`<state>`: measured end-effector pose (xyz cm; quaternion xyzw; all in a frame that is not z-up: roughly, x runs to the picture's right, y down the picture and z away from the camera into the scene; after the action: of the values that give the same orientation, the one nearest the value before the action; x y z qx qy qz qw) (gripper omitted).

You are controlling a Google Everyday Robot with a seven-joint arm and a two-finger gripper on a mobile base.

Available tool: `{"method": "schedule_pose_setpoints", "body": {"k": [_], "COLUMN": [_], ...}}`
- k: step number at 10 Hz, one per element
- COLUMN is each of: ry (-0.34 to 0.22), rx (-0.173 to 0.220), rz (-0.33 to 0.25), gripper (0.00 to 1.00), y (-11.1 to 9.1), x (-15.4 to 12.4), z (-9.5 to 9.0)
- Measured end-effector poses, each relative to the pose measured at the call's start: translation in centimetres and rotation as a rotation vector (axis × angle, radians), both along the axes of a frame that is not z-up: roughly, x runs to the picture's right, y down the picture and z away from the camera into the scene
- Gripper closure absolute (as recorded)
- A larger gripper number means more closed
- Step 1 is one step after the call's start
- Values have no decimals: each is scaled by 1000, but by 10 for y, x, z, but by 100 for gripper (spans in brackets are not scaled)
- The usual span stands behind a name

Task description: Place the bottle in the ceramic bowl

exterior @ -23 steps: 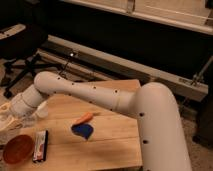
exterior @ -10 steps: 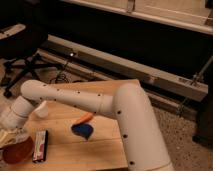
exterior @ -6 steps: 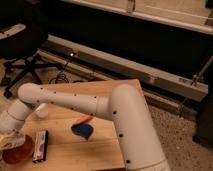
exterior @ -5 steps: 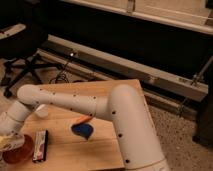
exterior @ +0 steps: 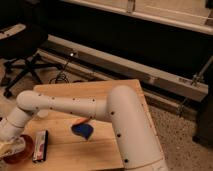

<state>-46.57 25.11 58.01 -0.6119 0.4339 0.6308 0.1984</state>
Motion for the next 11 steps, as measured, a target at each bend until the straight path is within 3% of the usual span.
{"method": "schedule_pose_setpoints", "body": {"k": [11], "ry": [-15], "rx": [13], "rz": [3], "gripper": [90], "y": [15], "x": [7], "z": [12]}}
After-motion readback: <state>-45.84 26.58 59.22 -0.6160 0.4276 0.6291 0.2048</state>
